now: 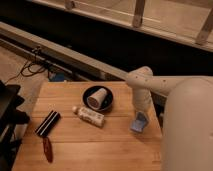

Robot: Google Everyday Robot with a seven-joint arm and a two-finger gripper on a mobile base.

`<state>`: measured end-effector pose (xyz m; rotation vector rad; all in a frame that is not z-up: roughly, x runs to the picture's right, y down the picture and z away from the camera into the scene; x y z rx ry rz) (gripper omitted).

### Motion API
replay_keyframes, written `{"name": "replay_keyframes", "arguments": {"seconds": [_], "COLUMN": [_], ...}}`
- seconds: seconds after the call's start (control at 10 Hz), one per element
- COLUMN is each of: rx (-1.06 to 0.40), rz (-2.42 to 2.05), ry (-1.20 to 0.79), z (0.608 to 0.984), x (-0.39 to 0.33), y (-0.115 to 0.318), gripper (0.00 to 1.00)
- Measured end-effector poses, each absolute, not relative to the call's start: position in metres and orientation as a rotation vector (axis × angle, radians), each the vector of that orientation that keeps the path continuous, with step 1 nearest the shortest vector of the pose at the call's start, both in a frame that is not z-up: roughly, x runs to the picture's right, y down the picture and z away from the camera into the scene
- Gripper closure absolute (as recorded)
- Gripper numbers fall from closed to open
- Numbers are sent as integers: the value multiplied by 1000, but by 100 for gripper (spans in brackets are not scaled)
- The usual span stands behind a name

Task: Wipe the white sponge on the table

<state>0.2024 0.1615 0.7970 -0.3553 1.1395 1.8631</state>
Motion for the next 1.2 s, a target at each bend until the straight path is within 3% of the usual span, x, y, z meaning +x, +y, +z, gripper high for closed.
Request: {"name": "replay_keyframes", "arguments": {"seconds": [1.2], "rx": [-330], "rz": [1708], "ry": [1124], "z": [822], "x": [127], "y": [127], "gripper": [91]}}
